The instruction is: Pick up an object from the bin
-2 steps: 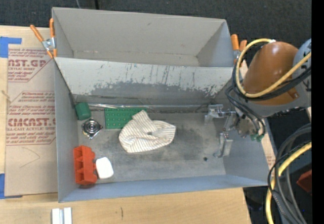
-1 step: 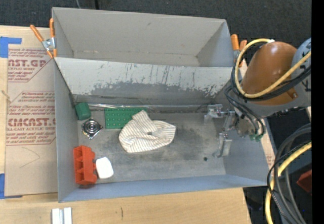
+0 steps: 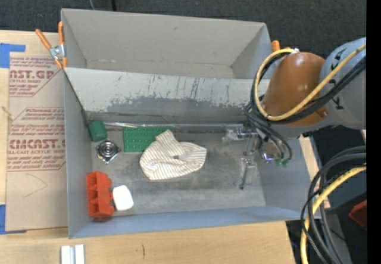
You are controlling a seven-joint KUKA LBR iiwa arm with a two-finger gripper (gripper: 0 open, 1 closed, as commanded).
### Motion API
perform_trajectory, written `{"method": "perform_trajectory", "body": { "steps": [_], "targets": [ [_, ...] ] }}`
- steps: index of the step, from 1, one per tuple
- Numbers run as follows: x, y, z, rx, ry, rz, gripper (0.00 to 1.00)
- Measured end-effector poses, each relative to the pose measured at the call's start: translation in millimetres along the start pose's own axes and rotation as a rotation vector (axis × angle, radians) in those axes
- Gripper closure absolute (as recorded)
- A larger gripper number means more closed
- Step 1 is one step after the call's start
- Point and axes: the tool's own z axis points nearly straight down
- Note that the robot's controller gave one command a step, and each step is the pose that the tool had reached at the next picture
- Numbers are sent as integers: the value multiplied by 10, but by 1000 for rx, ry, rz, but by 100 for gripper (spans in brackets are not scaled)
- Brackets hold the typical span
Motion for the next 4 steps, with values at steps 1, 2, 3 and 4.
{"method": "perform_trajectory", "body": {
  "steps": [1,2,3,4],
  "targets": [
    [-51,-85,71,0,-3,-9,0],
    [33,103,261,2,1,-165,0],
    [-95,308,370,1,-1,-358,0],
    [-150,361,396,2,-2,-348,0]
  ]
}}
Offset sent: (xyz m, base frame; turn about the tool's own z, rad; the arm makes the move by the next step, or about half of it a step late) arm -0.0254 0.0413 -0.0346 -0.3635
